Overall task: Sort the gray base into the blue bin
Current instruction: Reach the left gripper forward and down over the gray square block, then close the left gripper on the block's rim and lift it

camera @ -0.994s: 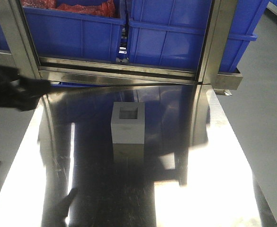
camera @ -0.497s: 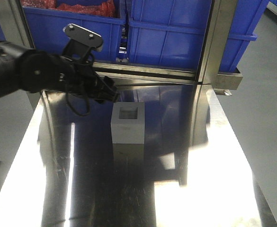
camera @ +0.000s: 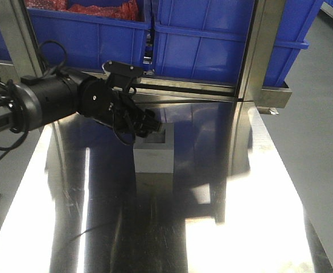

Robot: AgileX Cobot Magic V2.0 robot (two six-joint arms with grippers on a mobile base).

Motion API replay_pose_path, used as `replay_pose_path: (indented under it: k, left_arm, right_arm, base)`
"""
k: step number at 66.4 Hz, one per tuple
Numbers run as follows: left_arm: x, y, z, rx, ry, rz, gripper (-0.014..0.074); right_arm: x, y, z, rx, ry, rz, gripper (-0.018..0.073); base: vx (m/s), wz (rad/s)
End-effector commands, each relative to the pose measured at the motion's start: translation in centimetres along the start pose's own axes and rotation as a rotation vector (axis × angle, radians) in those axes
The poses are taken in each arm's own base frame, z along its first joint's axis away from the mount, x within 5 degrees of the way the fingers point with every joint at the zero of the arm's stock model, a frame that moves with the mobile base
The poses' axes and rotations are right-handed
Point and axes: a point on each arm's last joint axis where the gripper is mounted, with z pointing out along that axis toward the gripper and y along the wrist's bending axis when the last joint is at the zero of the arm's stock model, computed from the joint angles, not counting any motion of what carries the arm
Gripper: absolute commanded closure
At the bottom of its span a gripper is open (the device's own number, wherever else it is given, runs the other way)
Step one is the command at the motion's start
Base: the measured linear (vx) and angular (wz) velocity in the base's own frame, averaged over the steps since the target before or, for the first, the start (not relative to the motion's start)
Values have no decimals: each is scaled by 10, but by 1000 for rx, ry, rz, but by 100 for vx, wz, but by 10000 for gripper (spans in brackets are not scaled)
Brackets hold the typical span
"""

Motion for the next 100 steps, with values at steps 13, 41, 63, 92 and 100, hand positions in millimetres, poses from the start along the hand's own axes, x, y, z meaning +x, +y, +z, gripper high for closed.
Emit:
replay_pose_path:
  k: [13,41,63,92,100]
  left_arm:
    - [-19,-5,-12,31,-127,-36,6]
    - [-13,-7,14,54,-125,-82,6]
    - [-2,-6,30,52,-51,-96,6]
    - [12,-6,29,38,103,-91,262]
    - [12,-6,29,38,105,-91,414]
  right_arm:
    - [-5,0,1,0,-53,-17,564]
    - [-5,0,1,0,-53,-17,564]
    - [-5,0,1,0,-53,-17,564]
    - [-5,0,1,0,-53,-17,564]
    - [-5,0,1,0,-53,-17,564]
  base:
    - [0,0]
    - [0,0]
    - [0,0]
    - [0,0]
    - [0,0]
